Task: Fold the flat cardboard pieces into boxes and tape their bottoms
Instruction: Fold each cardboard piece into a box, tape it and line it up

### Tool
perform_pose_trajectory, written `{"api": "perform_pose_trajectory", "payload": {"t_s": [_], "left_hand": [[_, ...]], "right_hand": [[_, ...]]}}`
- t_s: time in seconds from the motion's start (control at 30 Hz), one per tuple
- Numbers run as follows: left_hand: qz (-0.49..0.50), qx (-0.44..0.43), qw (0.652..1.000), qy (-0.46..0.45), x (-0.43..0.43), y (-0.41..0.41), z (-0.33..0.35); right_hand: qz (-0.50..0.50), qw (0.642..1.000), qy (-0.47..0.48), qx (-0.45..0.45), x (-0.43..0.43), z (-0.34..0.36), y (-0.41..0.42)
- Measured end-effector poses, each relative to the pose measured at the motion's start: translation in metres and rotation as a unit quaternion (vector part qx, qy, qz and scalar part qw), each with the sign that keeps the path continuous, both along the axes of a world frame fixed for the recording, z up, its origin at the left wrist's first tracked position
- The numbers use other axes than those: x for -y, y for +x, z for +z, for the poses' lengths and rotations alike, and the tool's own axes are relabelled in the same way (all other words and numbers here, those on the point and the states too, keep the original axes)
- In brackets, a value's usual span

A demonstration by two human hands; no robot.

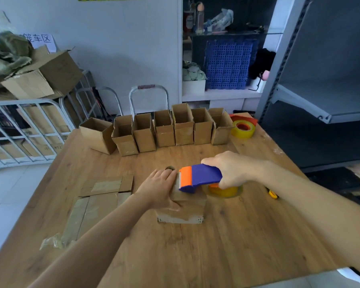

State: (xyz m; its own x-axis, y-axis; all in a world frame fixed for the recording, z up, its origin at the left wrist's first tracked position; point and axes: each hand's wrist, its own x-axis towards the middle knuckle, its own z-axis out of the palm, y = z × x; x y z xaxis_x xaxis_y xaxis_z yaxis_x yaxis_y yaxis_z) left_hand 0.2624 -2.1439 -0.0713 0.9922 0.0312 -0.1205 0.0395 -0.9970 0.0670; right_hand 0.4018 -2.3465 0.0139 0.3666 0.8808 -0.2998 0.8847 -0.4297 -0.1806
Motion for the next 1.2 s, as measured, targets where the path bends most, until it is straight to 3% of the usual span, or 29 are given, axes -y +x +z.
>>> {"api": "perform_pose_trajectory", "payload": {"t_s": [0.37,0.97,1.13,1.2], "left_hand": [[0.0,0.012,1.0,-0.018,0.003,0.001,0.003],[-0.024,-0.029,0.999,-0.008,-0.002,0.002,-0.004],[-0.015,-0.085,0.992,0.089,0.007,0.004,0.01],[-0.022,-0.074,0.994,0.081,0.024,0.006,0.014]], "right_hand": [[-0.027,0.999,0.012,-0.029,0.073,0.014,0.019],[-0.07,0.994,0.054,-0.068,0.095,-0.056,0.027],[-0.071,0.993,0.071,-0.063,0.081,-0.078,0.016],[-0.083,0.991,0.077,-0.071,0.077,-0.082,0.013]]}}
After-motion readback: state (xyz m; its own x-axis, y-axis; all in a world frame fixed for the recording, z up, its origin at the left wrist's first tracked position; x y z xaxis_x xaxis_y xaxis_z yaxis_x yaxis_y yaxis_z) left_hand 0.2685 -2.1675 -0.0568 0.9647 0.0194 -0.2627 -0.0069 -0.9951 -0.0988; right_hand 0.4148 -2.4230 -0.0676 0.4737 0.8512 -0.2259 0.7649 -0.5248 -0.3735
